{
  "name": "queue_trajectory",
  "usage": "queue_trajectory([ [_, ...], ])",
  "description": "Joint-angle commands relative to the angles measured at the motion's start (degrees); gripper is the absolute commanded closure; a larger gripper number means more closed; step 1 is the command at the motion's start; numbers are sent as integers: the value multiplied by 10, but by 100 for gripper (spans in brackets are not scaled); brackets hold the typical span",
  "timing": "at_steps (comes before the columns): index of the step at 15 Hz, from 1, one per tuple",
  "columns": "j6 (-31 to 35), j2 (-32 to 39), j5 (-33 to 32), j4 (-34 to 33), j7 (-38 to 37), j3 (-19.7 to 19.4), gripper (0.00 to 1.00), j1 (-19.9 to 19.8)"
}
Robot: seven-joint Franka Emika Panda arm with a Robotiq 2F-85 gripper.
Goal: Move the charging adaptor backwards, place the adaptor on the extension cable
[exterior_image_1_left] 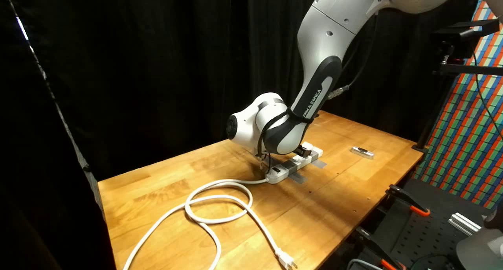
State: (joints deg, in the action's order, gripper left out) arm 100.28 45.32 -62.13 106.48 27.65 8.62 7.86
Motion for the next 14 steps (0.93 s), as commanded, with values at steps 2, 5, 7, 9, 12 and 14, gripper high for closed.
queue_trajectory([
  [2,-10,-11,-2,-21,1,-6,77,-4],
  [5,-18,-15,2,-36,5,-14,77,-12],
  [7,-24,-16,8,-49,14,-19,77,-19],
  [9,-33,-14,11,-61,16,-25,77,-27],
  [12,-49,-11,15,-78,19,-36,77,-38],
  [14,-64,-8,15,-88,24,-43,77,-44],
])
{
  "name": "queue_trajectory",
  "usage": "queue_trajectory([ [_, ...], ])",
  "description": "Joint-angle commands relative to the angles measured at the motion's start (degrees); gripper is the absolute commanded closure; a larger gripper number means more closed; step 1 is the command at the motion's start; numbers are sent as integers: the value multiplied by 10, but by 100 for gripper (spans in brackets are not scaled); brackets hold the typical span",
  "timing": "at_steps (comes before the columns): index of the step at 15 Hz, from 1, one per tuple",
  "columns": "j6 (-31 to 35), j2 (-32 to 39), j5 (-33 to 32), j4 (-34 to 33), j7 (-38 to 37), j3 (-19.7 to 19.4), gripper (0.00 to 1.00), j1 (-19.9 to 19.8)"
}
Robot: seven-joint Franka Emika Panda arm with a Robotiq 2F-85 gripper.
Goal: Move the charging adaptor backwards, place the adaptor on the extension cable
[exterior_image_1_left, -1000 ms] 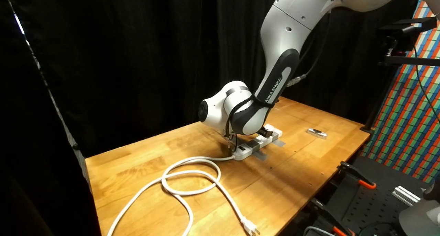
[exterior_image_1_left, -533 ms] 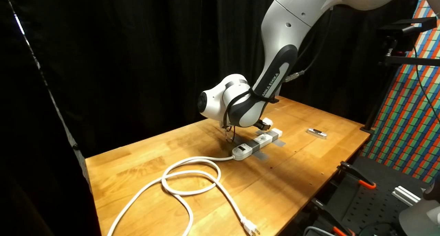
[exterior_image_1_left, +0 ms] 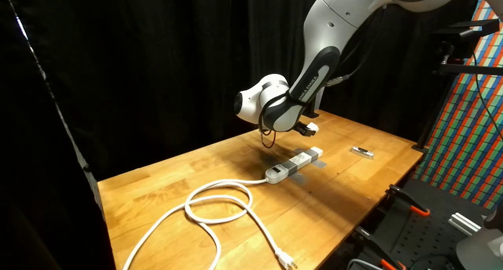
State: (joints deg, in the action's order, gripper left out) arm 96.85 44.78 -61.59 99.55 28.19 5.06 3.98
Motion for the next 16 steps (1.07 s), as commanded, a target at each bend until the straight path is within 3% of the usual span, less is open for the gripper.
queue_trajectory([
  [1,-39,0,9,-22,20,-10,77,-8],
  [9,-37,26,28,-24,26,-9,77,-38],
  [16,-29,52,36,-31,13,-10,77,-38],
])
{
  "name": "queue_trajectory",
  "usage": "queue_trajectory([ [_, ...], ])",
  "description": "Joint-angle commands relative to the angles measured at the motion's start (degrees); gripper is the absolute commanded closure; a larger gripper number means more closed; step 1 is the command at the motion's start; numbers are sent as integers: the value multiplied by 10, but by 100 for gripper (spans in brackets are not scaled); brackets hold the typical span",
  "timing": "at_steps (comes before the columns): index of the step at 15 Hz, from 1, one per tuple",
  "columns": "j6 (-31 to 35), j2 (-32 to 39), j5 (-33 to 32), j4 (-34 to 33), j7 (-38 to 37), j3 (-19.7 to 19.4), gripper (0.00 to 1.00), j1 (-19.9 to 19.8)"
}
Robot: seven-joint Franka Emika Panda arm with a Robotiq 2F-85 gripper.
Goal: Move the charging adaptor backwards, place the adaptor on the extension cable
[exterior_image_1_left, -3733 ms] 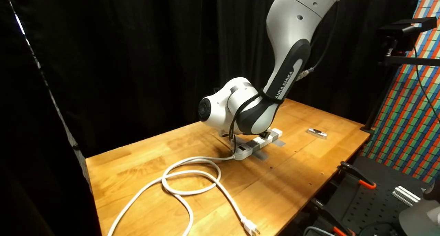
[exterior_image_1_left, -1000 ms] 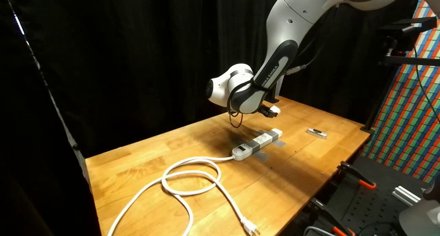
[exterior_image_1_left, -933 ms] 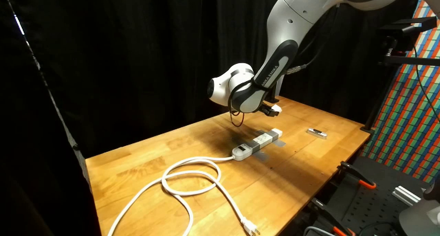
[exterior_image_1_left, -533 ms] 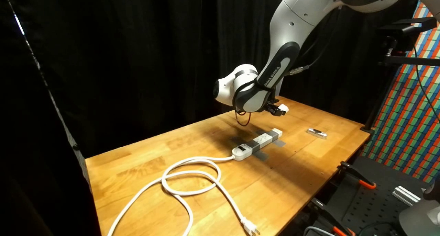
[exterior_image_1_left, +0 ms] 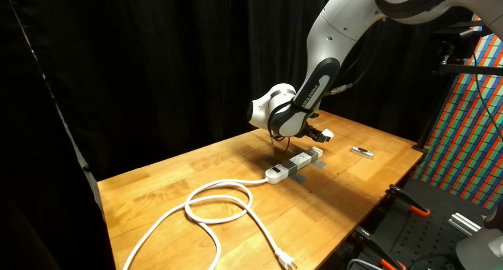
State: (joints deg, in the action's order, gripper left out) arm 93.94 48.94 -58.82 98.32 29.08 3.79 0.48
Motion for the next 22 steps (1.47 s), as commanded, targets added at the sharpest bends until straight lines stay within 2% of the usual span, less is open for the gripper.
queue_trajectory([
  [1,1,14,8,-21,2,3,77,-2],
  [14,0,50,6,-31,-5,-2,77,2],
  [22,-4,48,2,-21,-15,6,77,18],
])
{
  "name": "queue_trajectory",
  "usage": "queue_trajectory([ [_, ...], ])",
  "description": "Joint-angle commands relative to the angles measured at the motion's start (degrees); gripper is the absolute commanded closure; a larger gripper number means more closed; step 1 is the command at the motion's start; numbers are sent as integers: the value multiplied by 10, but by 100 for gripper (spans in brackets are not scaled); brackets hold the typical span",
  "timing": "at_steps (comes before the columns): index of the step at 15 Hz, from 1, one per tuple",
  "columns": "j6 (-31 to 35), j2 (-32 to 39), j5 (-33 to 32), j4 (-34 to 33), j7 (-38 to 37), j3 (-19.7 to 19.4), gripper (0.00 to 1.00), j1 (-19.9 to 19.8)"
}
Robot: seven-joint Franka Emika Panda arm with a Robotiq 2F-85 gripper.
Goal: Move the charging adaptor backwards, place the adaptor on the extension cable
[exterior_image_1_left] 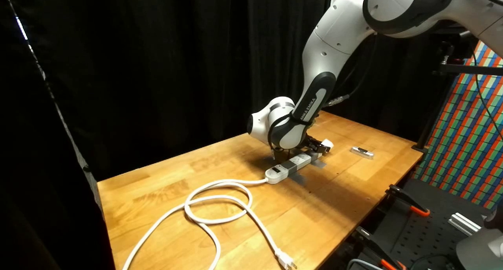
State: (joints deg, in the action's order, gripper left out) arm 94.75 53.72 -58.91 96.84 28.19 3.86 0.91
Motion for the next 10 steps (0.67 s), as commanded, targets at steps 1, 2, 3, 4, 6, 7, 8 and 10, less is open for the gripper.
queue_trajectory([
  [1,-13,-1,2,-4,-6,7,77,16],
  [2,-14,-3,0,-3,-8,8,77,19],
  [3,-16,-5,-3,1,-9,9,77,23],
  [4,-19,-6,-6,2,-11,10,77,26],
  [6,-22,-8,-10,3,-14,12,77,34],
  [7,-24,-8,-11,3,-16,13,77,37],
  [8,-27,-9,-13,3,-17,13,77,41],
  [10,-30,-10,-15,4,-19,14,77,45],
])
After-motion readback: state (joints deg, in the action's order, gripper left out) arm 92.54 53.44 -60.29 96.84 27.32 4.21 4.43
